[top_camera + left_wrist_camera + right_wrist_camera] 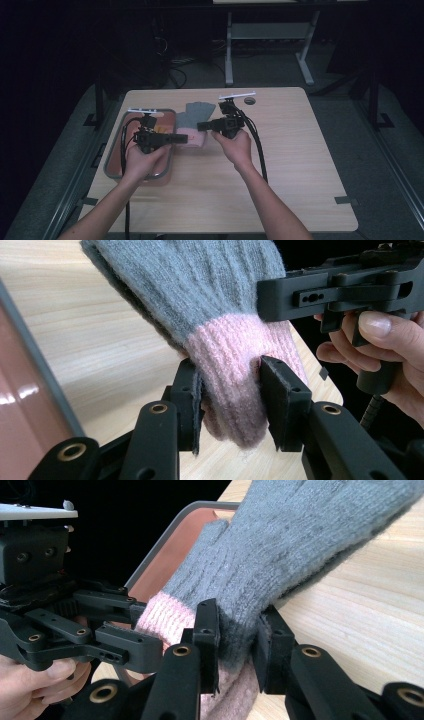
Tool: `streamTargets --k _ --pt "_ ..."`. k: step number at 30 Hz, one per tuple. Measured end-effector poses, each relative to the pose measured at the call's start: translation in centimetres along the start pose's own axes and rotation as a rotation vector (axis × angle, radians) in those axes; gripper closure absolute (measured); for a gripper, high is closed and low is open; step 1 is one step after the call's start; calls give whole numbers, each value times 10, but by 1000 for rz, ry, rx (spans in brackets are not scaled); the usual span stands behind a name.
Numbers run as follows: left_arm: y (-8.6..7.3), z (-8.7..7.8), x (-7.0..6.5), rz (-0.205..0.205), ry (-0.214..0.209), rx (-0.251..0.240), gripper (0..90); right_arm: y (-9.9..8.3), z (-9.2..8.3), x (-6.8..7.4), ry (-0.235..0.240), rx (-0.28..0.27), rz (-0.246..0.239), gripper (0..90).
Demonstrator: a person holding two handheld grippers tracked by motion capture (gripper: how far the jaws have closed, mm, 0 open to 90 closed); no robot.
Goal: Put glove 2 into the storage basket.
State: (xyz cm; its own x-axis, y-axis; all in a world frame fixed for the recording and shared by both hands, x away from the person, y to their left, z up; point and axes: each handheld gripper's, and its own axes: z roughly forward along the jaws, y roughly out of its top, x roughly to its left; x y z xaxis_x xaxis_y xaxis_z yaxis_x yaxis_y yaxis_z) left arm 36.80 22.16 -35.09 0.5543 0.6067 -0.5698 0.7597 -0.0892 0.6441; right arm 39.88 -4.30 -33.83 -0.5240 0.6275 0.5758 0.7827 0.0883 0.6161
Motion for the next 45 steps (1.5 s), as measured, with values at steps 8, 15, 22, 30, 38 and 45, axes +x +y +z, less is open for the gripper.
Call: streamTargets --k 8,15,22,30,38,45 --pt "-1 -11 6 -10 13 -6 620 3 10 8 8 -3 -13 742" --pt "-3 -19 11 -16 19 -18 620 6 19 14 16 1 -21 742" --pt "-3 -28 16 -15 35 -13 621 9 28 20 23 10 -33 741" --pt "-6 -39 23 -25 44 -23 621 12 39 27 37 15 -34 742" --pt "-8 -50 32 -33 53 -34 622 14 51 35 50 23 -41 742" --pt "-10 -61 36 -29 68 -41 622 18 60 41 59 32 -51 742"
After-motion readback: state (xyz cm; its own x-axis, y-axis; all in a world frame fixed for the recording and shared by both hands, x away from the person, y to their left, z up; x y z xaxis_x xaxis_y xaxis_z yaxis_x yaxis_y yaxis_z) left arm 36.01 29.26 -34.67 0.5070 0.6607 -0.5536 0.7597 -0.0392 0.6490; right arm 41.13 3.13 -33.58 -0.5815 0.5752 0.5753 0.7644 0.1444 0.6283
